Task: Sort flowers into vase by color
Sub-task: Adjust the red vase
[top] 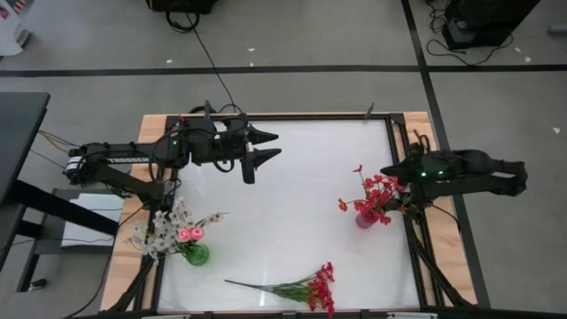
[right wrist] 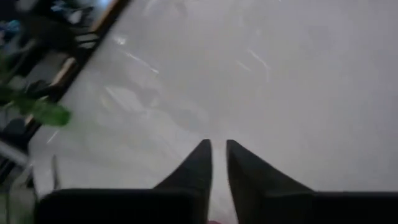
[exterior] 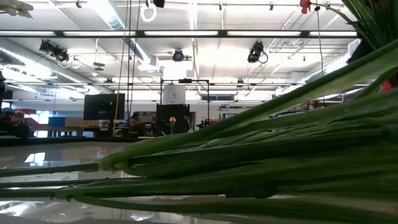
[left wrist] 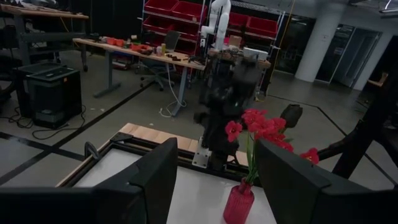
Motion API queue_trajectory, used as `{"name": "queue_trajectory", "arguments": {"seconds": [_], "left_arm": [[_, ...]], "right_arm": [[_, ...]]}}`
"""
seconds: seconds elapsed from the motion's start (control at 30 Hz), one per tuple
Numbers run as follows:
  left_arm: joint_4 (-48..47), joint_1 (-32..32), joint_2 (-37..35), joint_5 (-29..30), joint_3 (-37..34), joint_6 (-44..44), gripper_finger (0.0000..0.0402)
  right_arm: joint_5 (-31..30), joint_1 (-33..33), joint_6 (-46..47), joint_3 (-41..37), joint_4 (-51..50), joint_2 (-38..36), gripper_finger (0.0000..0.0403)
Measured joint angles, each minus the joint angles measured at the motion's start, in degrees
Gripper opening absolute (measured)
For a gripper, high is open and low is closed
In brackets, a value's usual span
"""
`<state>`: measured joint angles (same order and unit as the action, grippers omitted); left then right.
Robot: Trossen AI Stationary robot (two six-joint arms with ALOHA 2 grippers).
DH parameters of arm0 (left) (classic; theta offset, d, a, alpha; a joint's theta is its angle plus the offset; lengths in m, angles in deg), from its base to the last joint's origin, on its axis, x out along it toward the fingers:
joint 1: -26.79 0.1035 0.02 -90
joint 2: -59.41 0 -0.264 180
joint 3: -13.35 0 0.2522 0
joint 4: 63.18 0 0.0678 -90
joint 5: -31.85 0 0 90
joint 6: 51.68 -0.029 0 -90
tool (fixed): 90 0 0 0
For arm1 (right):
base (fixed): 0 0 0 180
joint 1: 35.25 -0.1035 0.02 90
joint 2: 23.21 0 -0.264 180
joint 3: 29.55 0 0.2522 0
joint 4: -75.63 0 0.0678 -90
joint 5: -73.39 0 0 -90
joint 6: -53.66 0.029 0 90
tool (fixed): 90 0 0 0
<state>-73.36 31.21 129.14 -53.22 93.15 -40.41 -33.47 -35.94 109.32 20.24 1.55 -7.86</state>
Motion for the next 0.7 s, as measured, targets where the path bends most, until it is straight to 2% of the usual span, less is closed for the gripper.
{"name": "queue_trajectory", "arguments": {"seconds": [0.1,0.27,0.37,0.57,0.7], "left_arm": [[0.0,0.0,0.0,0.0,0.0,0.0,0.0220],[0.0,0.0,0.0,0.0,0.0,0.0,0.0220],[0.0,0.0,0.0,0.0,0.0,0.0,0.0220],[0.0,0.0,0.0,0.0,0.0,0.0,0.0220],[0.0,0.0,0.0,0.0,0.0,0.0,0.0220]], "right_arm": [[2.0,1.8,4.7,-4.1,3.1,1.0,0.0012],[9.3,6.4,8.6,-10.6,12.3,5.1,0.0012],[13.4,10.0,7.9,-13.7,16.6,8.8,0.0008],[26.1,15.7,3.1,-20.1,24.1,17.1,0.0006],[30.3,17.3,1.3,-22.8,27.6,20.5,0.0005]]}}
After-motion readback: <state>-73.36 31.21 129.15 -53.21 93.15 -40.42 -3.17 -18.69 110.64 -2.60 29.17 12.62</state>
